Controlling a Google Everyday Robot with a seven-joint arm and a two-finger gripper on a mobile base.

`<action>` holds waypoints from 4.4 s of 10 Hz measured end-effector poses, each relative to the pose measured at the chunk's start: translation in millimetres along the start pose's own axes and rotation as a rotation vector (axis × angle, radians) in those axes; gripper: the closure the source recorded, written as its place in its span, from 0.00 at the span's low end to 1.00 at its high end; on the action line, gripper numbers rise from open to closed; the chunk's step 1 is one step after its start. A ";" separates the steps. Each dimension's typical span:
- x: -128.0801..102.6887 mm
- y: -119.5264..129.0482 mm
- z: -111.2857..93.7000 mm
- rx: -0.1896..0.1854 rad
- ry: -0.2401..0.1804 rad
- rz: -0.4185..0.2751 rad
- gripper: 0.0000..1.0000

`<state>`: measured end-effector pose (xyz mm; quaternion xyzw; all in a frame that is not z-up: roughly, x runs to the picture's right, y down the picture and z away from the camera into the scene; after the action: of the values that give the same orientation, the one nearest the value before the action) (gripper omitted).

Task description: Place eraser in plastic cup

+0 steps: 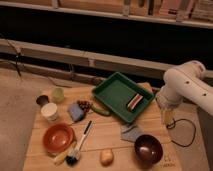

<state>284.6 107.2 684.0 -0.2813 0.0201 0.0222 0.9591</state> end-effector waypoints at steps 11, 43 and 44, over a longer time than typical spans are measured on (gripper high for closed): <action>0.0 0.0 0.0 0.000 0.000 0.000 0.20; -111.4 -72.7 88.7 0.201 -0.178 -0.340 0.20; -120.5 -72.4 94.4 0.208 -0.185 -0.339 0.20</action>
<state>170.7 93.6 808.6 -0.1772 -0.1135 -0.1159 0.9707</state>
